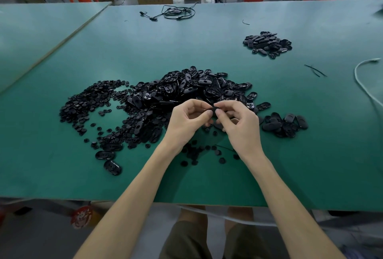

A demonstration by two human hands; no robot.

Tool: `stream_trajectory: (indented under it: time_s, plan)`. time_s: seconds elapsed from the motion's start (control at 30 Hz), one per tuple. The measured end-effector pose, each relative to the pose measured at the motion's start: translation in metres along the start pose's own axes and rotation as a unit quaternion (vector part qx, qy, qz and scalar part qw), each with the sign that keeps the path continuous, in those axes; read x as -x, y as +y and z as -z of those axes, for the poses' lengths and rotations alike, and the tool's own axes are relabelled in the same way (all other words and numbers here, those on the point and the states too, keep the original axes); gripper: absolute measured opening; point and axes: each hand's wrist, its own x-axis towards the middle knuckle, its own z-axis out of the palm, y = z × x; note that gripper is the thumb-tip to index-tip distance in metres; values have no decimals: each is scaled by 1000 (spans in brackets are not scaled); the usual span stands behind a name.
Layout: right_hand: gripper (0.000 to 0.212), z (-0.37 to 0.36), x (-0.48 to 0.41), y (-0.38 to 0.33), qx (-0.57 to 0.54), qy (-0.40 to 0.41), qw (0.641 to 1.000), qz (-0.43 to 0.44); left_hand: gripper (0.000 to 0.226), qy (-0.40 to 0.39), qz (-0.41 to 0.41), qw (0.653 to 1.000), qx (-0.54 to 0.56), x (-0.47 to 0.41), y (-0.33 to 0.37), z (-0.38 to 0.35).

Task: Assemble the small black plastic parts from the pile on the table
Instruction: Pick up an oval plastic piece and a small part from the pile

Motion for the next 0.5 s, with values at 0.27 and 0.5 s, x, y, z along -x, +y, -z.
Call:
stream_trajectory:
  time_s: [0.27,0.5]
  plan:
    - [14,2,0,-1,-37,-12,999,-17,13,-15,-2,1000,-18,1,1,-1]
    - [14,2,1,0,-44,-24,999,-22,12,5,0,999,-44,0,2,-2]
